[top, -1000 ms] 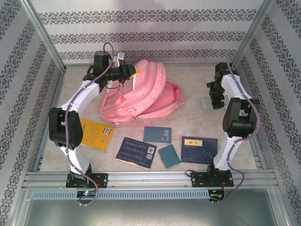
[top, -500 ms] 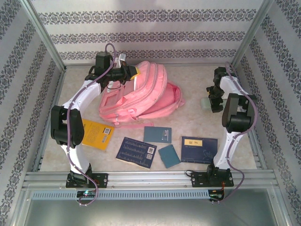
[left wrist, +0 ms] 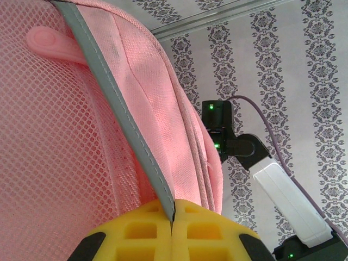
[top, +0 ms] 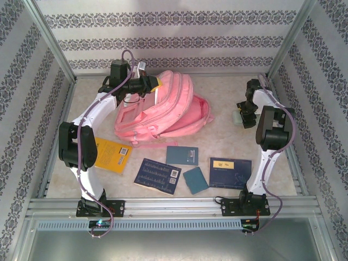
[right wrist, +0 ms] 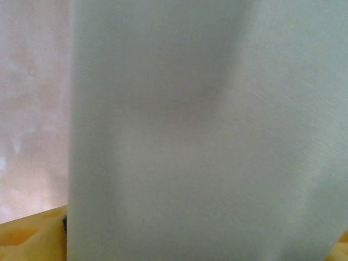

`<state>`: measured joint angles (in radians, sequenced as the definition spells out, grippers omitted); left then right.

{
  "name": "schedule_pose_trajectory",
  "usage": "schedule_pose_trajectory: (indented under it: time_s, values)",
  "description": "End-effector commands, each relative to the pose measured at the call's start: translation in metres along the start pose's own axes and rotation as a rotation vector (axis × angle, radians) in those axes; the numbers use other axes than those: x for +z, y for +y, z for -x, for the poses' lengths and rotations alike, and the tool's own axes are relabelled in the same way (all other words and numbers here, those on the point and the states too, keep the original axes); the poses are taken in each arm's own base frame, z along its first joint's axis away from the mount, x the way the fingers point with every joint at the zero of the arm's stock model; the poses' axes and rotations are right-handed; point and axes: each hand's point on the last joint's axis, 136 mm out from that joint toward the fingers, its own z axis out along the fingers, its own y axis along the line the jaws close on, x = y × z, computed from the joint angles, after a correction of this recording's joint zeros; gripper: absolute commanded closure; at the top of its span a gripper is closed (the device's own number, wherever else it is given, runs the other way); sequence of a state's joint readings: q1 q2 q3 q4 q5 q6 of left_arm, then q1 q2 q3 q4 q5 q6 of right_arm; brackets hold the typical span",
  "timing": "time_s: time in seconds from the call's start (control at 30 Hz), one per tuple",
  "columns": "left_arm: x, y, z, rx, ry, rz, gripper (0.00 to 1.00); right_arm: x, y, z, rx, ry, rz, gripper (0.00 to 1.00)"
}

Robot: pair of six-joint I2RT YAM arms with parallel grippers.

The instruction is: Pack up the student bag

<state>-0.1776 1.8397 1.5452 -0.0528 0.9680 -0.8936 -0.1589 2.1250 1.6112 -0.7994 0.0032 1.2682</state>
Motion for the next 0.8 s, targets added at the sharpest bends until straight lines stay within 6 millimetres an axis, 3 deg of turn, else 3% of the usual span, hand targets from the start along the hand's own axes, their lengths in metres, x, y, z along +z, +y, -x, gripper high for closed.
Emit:
schedule_pose_trajectory:
  time_s: [0.0, 0.13, 0.33, 0.57, 0.77]
  values:
    - [-0.004, -0.034, 0.01, 0.094, -0.019, -0.065, 1.0, -0.019, -0.004, -0.002, -0.078, -0.031, -0.019, 0.22]
    - [-0.001, -0.046, 0.006, 0.111, -0.006, -0.086, 1.0, -0.039, 0.001, -0.011, -0.14, -0.052, 0.02, 0.25]
    - [0.008, -0.075, -0.007, 0.183, 0.025, -0.095, 1.0, -0.097, 0.02, -0.048, -0.396, -0.124, 0.128, 0.27]
    - [0.002, -0.11, -0.006, 0.243, -0.017, -0.137, 1.0, -0.164, 0.015, -0.094, -0.624, -0.212, 0.272, 0.28]
    - [-0.01, -0.142, 0.002, 0.266, -0.085, -0.225, 1.0, -0.185, 0.009, -0.15, -0.755, -0.049, 0.48, 0.29]
